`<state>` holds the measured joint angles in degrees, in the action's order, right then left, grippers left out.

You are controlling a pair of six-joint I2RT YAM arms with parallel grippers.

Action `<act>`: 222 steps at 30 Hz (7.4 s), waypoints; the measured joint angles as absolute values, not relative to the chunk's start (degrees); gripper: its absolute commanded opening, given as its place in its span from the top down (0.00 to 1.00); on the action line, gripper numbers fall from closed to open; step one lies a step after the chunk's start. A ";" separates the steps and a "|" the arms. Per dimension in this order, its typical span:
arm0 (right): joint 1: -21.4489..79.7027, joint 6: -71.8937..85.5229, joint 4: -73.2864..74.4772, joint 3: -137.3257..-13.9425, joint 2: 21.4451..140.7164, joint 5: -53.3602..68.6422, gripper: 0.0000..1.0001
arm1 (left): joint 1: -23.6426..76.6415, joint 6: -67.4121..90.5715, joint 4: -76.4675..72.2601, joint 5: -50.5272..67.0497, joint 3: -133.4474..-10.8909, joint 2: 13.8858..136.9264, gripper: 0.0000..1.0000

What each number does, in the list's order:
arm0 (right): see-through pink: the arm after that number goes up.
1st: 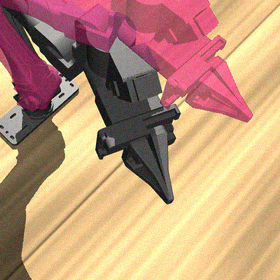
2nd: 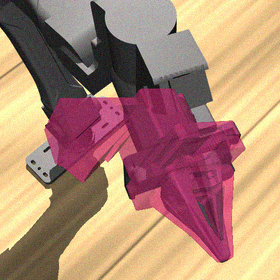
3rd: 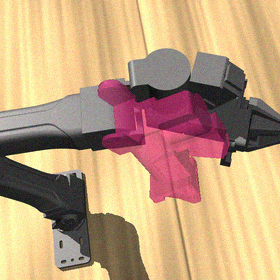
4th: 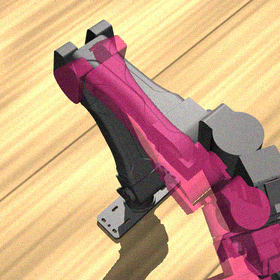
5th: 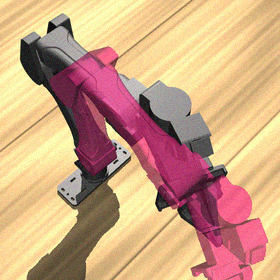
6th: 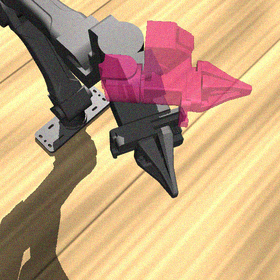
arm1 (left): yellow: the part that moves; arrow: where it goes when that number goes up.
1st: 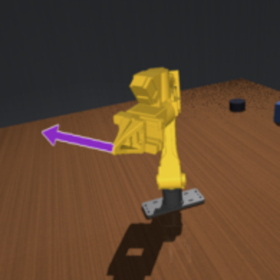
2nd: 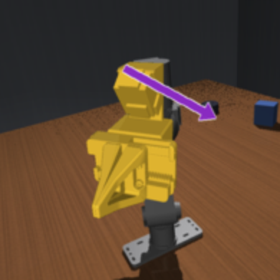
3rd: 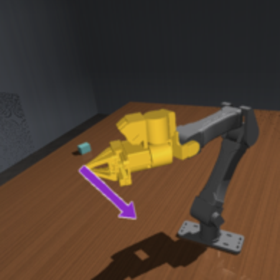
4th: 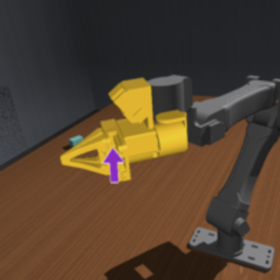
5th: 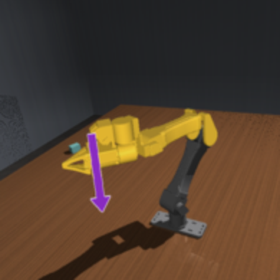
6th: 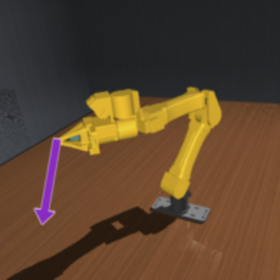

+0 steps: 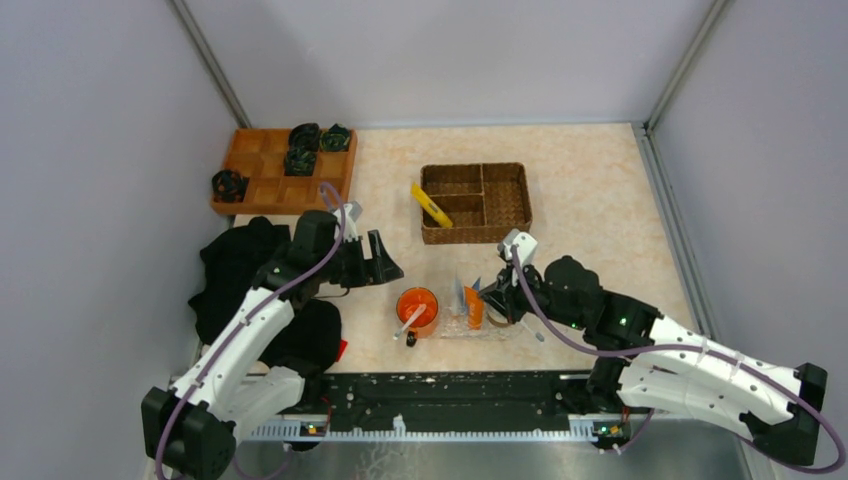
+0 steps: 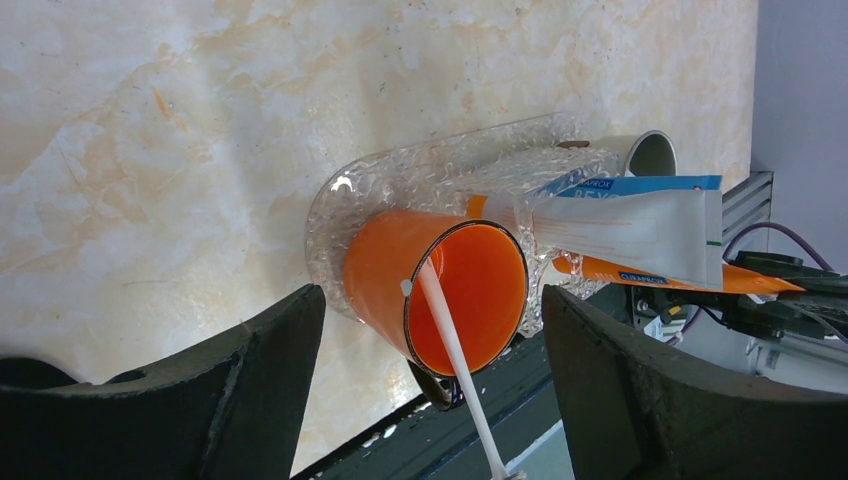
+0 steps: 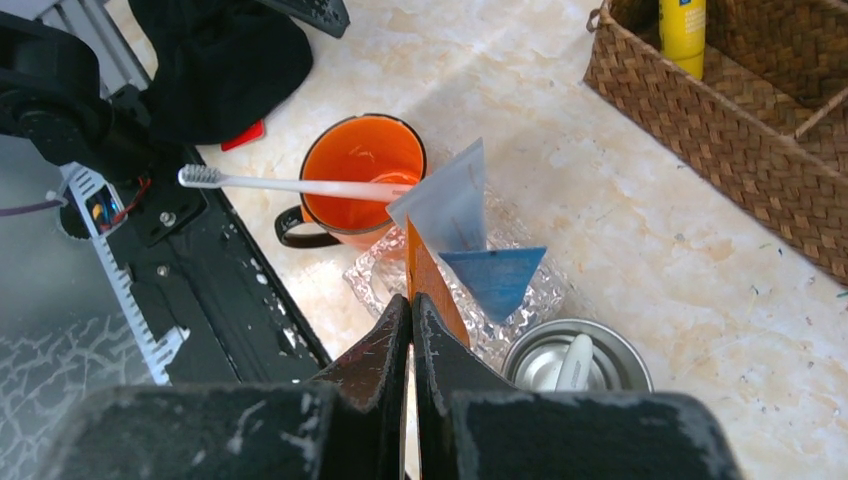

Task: Prepare toiletry sets of a toothbrush and toothpaste on the tray

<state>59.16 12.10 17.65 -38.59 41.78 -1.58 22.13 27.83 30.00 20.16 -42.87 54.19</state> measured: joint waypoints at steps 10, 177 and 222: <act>59.16 13.19 15.03 -35.83 43.11 -1.17 1.00 | 22.13 27.79 30.02 20.16 -42.59 54.19 0.15; 61.01 24.64 37.89 -54.63 39.72 -22.74 0.48 | 66.85 13.21 36.71 -9.54 -64.12 63.02 1.00; 61.01 26.20 39.00 -50.13 35.22 -22.90 0.48 | 70.00 12.38 28.42 -13.47 -56.12 68.77 0.96</act>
<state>61.01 26.20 39.00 -50.13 35.22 -22.90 70.00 12.38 28.42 -13.47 -56.12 68.77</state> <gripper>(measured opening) 0.519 0.008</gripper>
